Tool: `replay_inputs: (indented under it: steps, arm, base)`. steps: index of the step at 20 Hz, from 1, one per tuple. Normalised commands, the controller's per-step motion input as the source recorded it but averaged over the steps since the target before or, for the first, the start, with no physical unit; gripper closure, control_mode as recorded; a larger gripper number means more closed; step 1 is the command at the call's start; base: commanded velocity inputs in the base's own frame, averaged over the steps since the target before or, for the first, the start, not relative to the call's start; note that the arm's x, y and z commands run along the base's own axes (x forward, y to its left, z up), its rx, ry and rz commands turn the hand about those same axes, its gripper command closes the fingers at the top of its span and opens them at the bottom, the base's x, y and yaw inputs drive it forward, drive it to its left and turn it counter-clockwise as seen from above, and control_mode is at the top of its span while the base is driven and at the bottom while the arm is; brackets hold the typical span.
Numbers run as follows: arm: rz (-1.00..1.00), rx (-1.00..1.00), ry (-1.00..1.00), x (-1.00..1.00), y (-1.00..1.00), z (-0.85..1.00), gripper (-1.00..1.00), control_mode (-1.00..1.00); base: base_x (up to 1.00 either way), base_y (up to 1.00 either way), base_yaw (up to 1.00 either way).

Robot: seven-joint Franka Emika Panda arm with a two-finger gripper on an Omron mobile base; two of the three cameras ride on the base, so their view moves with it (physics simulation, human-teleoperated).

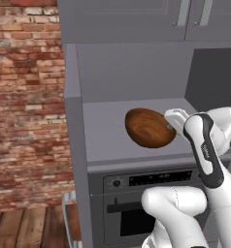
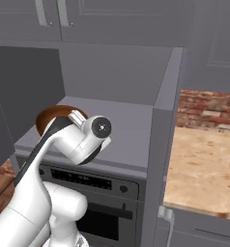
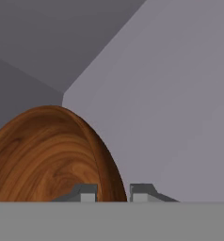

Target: Pick up the bowls on the counter and stack them on top of one another in the open cabinet. Place the smaller bowl on top of the larger bowl.

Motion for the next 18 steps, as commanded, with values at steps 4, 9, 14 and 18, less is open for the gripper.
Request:
replay_inputs:
  steps: [4,9,14,18]
  arm:
    - [0.0,0.0,0.0,0.0,0.0,0.0,1.0,1.0]
    - [0.0,0.0,0.0,0.0,0.0,0.0,1.0,1.0]
    - [0.0,0.0,0.0,0.25,0.03,-0.06,1.0,-1.0]
    - [-0.03,0.0,0.03,0.49,0.12,-0.06,1.0,-1.0]
  base:
    - [0.62,0.01,0.0]
    - [0.62,0.02,0.0]
    - [0.38,0.02,0.0]
    - [0.0,0.0,0.0]
